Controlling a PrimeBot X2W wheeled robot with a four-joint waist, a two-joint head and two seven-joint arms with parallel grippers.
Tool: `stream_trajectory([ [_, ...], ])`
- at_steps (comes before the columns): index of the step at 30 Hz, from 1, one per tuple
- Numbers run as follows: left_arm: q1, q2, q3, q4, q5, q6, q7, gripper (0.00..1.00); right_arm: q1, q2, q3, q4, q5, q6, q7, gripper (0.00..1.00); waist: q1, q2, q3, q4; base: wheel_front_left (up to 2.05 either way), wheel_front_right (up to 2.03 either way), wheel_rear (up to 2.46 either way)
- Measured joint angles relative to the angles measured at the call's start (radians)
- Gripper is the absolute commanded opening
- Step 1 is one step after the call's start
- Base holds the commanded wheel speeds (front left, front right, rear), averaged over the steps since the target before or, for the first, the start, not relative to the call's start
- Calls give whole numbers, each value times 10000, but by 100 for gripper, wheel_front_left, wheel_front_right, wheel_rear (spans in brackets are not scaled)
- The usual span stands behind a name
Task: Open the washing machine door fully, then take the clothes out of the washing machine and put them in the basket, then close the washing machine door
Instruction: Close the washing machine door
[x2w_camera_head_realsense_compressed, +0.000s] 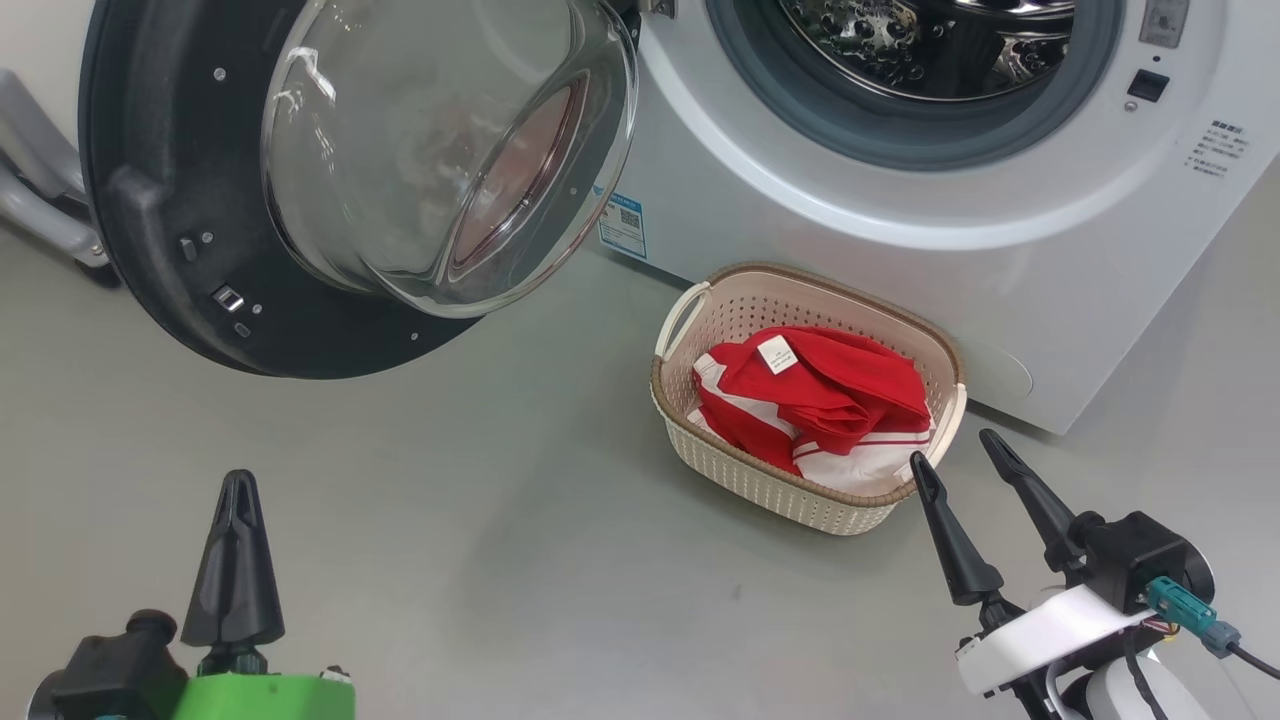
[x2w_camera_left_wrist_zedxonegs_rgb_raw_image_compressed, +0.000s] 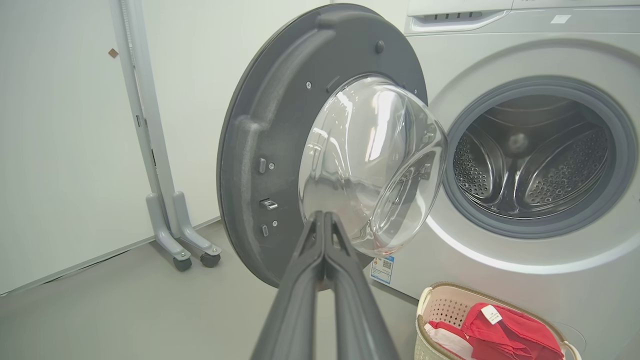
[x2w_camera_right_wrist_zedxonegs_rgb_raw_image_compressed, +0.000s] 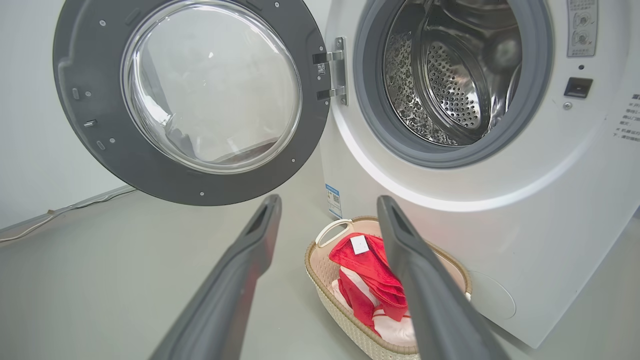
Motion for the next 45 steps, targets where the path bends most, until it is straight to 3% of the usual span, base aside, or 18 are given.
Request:
stream_trajectory([
  [6,-6,-2,570,-433,-109,-90,0,0,0,-213,-63,-157,-23,0,0,100,0,0,253,-3,0,0,0],
  [12,-123,29,1446,-688,-376,-447,-2,0,5,-368,-267,-453,-109,-8,0,100,0,0,577,-10,0,0,0],
  [18,-339,915,2514,-637,-382,-702,-2,0,20,-499,-334,-621,-199,-13,0,100,0,0,950,-72,0,0,0],
  [24,-982,1839,3687,-224,-1043,-863,-4,0,21,-686,-330,-713,-217,-13,2,100,0,0,1288,-389,0,0,0],
  [30,-2156,2424,5137,506,-2803,-876,255,0,4,-892,-359,-890,-291,-13,2,100,0,0,1630,-786,0,0,0],
  [37,-4024,2383,6454,1914,-6464,-796,1919,0,-162,-1133,-416,-1028,-326,-13,19,100,0,0,1997,-1272,0,0,0],
  [41,-5277,1952,7306,2913,-8916,-178,3216,0,-267,-1177,-412,-1080,-332,-12,19,100,0,0,2158,-1559,0,0,0],
  [45,-6285,1751,7994,3722,-10529,738,4105,0,-319,-1183,-414,-1081,-332,-12,19,100,0,0,2267,-1833,0,0,0],
])
